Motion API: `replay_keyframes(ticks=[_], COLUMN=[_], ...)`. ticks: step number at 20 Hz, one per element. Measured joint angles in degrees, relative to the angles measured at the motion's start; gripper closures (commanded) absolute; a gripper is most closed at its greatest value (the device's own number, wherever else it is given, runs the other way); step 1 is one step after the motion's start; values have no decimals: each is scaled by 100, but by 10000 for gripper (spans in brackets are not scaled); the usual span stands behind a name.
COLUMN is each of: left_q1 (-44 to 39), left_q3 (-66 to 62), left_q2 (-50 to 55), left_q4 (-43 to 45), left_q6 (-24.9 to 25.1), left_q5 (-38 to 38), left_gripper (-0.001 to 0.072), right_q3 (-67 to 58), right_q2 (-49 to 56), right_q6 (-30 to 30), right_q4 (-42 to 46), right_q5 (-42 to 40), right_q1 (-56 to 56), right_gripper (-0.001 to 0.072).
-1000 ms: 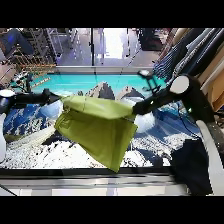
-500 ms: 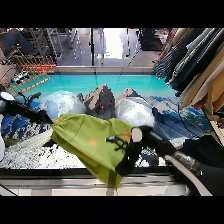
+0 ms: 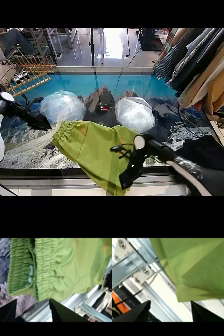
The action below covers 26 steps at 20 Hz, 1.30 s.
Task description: Fold the clothes and pants, and hang the long-sleeved shirts on hangers.
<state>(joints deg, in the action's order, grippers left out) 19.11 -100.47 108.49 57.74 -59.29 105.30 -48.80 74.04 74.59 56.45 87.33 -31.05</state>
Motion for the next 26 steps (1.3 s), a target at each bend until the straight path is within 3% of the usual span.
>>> replay_keyframes(ticks=[6, 14, 15, 16, 17, 18, 20, 23, 24, 25, 26], left_q1=[144, 57, 42, 28, 15, 4, -28, -133, -197, -271, -350], left_q3=[-17, -17, -17, -17, -17, -17, -17, -17, -17, -15, -15], left_q2=[-120, -153, -153, -153, -153, -153, -153, -153, -155, -153, -151], left_q4=[-127, -1318, -1432, -1543, -1628, -1722, -1921, -2039, -2044, -2022, -2006], left_q6=[-378, -616, -634, -636, -640, -654, -654, -651, -649, -638, -638], left_q5=[-177, -385, -433, -472, -509, -564, -671, -977, -1161, -1388, -1613], left_gripper=[266, 294, 295, 323, 431, 505, 582, 579, 512, 307, 236], right_q3=[693, 1705, 1727, 1738, 1718, 1657, 1344, 518, 164, -179, -560], right_q2=[-984, -629, -501, -361, -223, -111, 50, 256, 396, 577, 802], right_q6=[1115, 1014, 960, 907, 848, 785, 658, 603, 588, 586, 584], right_q4=[260, -752, -951, -1047, -1086, -1121, -1023, -634, -603, -514, -494], right_q5=[-785, -2761, -2927, -3121, -3340, -3530, -4133, -5069, -5311, -5497, -5718], right_q1=[2140, 2559, 2479, 2400, 2352, 2317, 2302, 2441, 2522, 2597, 2669], right_gripper=[145, 150, 228, 509, 701, 702, 703, 701, 696, 600, 390])
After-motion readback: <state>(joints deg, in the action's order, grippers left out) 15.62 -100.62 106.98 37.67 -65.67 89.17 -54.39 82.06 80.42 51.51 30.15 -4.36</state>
